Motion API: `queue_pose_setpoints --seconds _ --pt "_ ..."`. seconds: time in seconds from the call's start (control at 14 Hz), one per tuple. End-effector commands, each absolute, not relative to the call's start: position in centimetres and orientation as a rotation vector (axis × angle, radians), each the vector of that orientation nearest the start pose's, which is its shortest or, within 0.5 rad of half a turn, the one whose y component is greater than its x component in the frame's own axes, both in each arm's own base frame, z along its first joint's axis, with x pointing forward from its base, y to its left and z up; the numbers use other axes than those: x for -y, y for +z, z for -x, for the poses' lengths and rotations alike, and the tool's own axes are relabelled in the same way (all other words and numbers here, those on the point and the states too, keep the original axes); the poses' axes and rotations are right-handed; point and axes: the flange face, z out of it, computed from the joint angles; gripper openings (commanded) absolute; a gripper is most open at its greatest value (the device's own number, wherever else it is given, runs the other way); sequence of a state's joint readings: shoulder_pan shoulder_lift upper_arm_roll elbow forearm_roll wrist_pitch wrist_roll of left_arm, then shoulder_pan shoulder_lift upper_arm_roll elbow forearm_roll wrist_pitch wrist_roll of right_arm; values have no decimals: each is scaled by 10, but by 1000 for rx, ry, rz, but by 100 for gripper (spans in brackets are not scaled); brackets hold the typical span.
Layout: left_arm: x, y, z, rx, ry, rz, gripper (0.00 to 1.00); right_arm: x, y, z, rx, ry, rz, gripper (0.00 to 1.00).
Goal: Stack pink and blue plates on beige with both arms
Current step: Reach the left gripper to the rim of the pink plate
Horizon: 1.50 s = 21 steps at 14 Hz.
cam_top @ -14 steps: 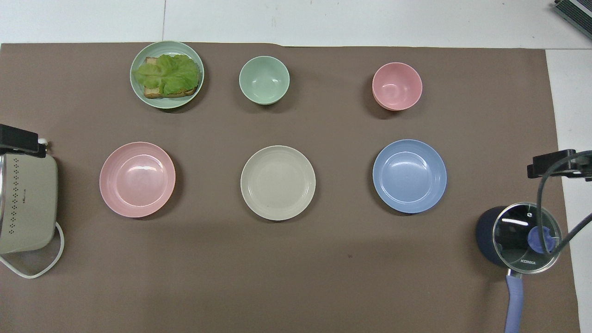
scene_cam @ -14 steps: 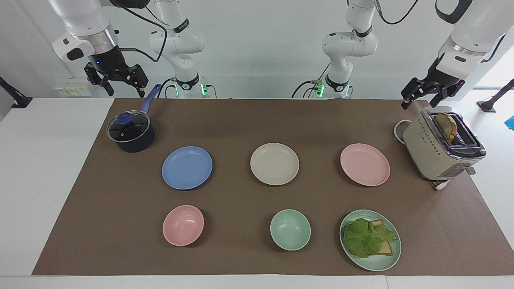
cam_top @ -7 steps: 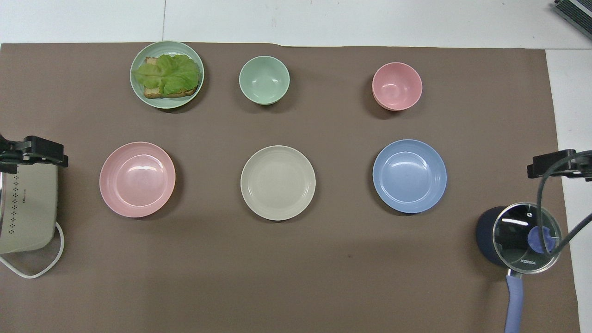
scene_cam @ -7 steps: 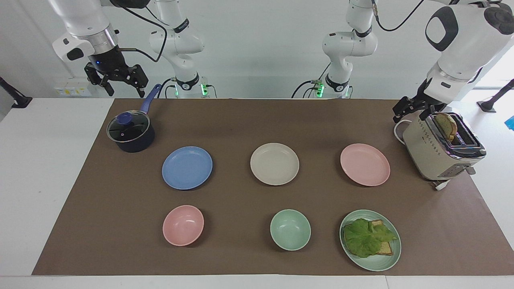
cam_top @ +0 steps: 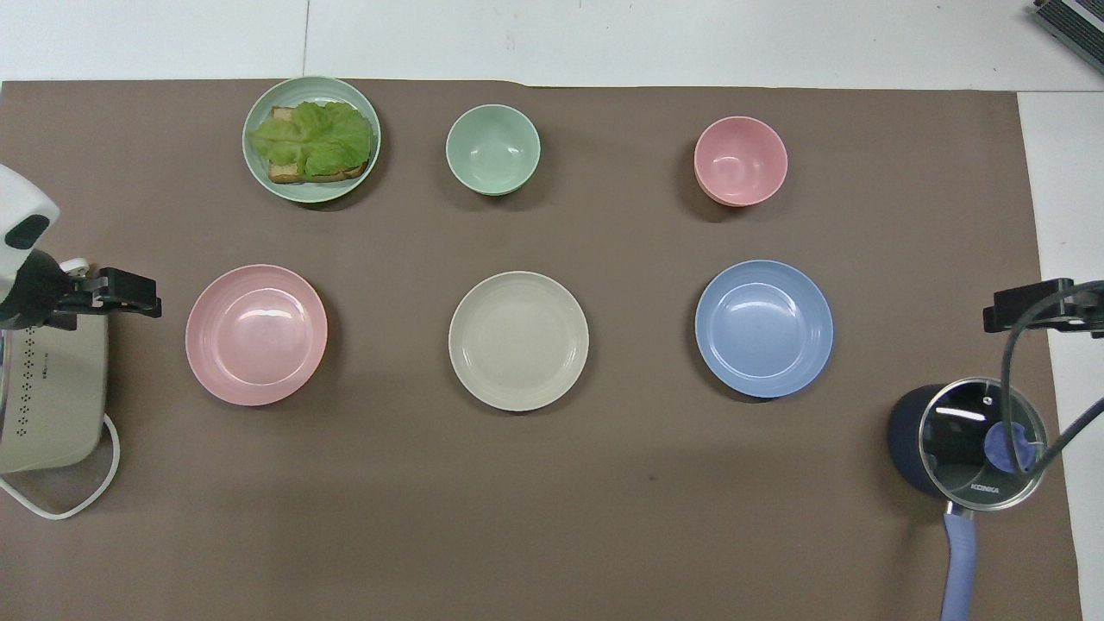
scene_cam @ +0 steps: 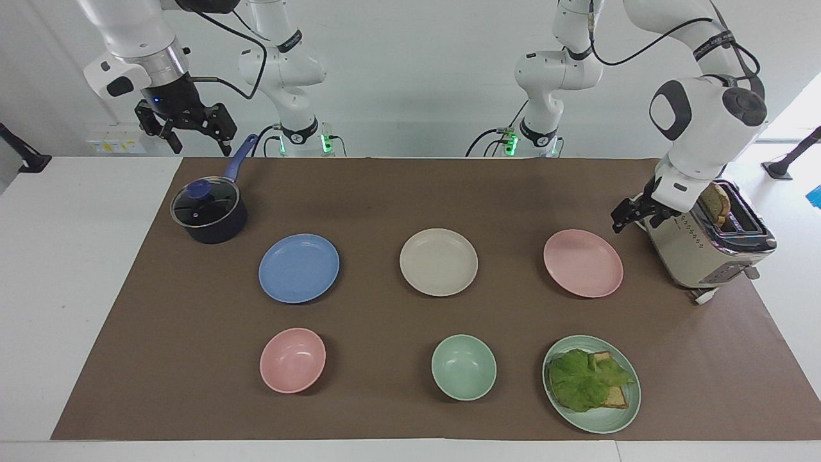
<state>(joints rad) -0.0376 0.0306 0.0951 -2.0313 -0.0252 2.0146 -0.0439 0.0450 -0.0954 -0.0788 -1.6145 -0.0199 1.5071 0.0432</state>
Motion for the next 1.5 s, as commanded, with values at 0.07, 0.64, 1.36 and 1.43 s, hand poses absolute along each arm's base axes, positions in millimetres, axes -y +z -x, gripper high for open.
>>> queue_pose_setpoints --seconds 0.07,0.64,1.36,1.43 --pt "-36 381 -559 185 110 3138 100 23 653 -517 -105 22 3134 100" --pt "-51 323 -565 194 126 3129 100 23 653 -517 -105 22 3134 100" --pt "-50 312 -553 198 191 3127 0 15 652 -518 -113 20 3118 100" --pt "-49 313 -553 195 199 3127 0 16 653 -522 -176 -36 3100 100"
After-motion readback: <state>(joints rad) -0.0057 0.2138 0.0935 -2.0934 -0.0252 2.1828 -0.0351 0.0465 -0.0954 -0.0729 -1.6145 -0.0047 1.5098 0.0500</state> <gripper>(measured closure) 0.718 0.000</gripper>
